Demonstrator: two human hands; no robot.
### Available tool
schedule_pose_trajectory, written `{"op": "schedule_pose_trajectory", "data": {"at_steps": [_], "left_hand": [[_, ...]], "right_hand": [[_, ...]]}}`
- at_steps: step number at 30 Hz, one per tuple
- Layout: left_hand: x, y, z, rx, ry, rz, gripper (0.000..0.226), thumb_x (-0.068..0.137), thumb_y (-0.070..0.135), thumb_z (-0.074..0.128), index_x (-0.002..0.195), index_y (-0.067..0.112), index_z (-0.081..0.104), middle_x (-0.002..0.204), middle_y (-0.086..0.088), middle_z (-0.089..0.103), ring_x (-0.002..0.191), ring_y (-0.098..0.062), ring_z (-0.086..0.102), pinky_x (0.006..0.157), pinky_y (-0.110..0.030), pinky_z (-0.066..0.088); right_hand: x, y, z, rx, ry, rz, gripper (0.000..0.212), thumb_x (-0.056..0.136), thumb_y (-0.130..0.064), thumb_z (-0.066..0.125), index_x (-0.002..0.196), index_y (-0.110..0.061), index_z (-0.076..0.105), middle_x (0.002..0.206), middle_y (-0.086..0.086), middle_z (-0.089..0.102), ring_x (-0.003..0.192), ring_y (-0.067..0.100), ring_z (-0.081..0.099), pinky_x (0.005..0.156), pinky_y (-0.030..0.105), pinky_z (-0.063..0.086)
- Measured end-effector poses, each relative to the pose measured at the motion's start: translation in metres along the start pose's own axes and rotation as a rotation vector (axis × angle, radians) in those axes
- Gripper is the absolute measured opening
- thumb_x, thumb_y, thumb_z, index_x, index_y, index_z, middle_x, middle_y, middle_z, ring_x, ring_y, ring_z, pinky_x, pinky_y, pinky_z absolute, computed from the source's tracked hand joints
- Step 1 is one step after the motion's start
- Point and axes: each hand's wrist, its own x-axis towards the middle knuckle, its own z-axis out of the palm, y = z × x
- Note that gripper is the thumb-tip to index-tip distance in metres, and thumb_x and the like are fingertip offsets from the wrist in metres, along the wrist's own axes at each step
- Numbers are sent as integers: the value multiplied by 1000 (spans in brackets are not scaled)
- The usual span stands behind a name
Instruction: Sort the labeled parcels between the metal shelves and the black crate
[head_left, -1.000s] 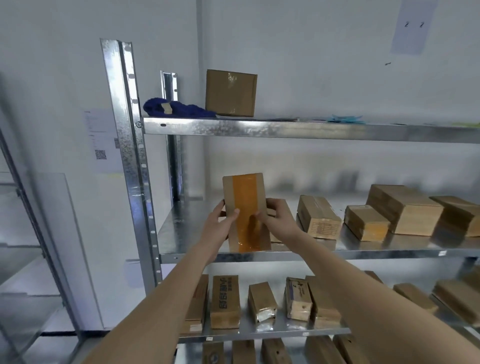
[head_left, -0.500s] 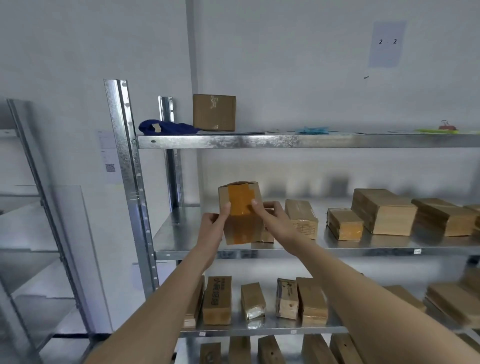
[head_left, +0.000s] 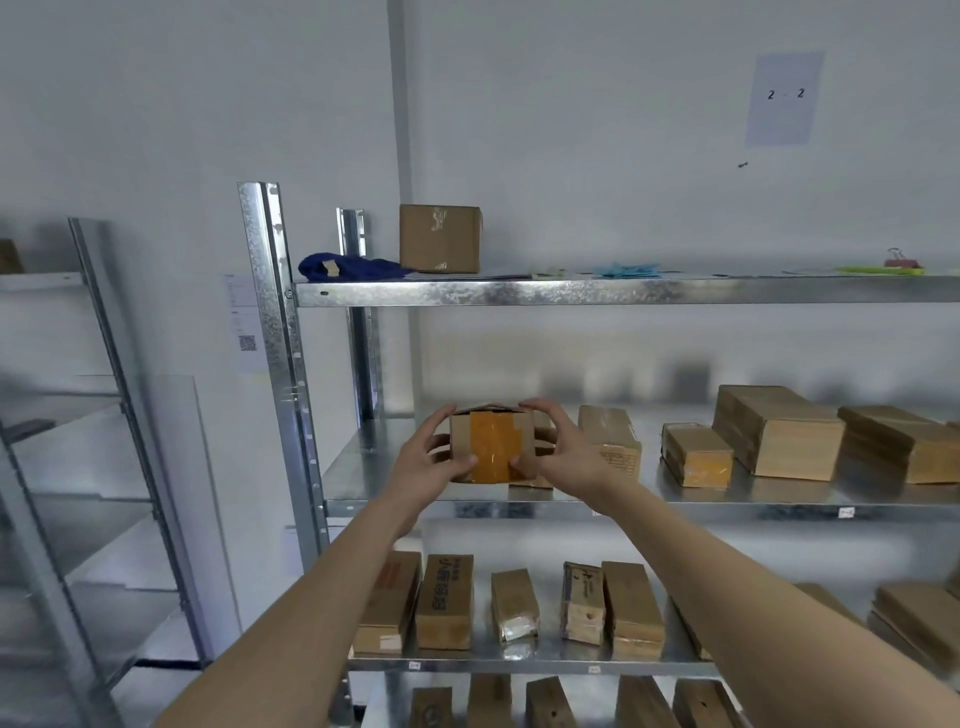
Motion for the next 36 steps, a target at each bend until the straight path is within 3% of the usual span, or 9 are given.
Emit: {"op": "schedule_pose_trajectory", "data": {"at_steps": [3,5,9,13,19,23,29,36], "left_hand": [[3,-2,-3,-39,38,-31,57,77,43,83,125,50,53,128,-1,61,116,-17,60,86,-31,59],[7,-6,-4,-50,69,-38,50,78,55,77,121,44,54,125,0,64,112,-18,63,88,-34,59],[20,-19,-9,-11,118,-6,35,87,49,69,117,40,56,131,1,59,118,-18,58,96,-41,55],[38,-36,-21,39,124,-18,51,89,43,69,136,33,53,134,7,55,123,-16,52,101,-43,52],[78,-73,-40,82,103,-59,58,88,43,70,142,33,49,138,8,52,126,-14,49,103,-44,51],[110,-102,-52,105,66,-104,55,85,52,70,136,45,48,133,14,52,123,-13,51,100,-43,52],[149,-139,-57,141,7,-133,54,89,48,67,138,42,46,141,11,49,123,-13,48,102,-44,51],[178,-171,-56,130,-29,-161,55,90,49,65,141,43,45,149,7,47,131,-15,46,106,-46,47]], "right_hand": [[6,3,8,-17,20,18,55,88,-43,78,133,-40,46,138,4,52,123,25,57,89,36,60],[11,6,16,8,44,33,44,91,-53,70,126,-35,50,137,7,55,121,25,58,95,40,58],[26,14,31,6,33,8,32,96,-43,67,121,-30,50,142,5,54,129,24,54,103,44,54],[44,21,44,-85,10,-1,48,102,-37,60,146,-24,46,148,0,47,133,19,47,108,41,51],[83,48,65,-111,-5,73,53,105,-35,55,154,-23,41,153,2,46,131,17,47,97,27,49],[111,69,80,-81,7,134,51,105,-34,54,153,-24,40,153,1,45,131,18,47,86,18,49],[144,101,92,-101,45,218,50,107,-35,51,154,-25,38,157,3,42,138,24,45,95,29,48],[170,123,95,-125,67,297,49,107,-38,49,155,-30,36,159,1,40,141,26,43,96,31,46]]}}
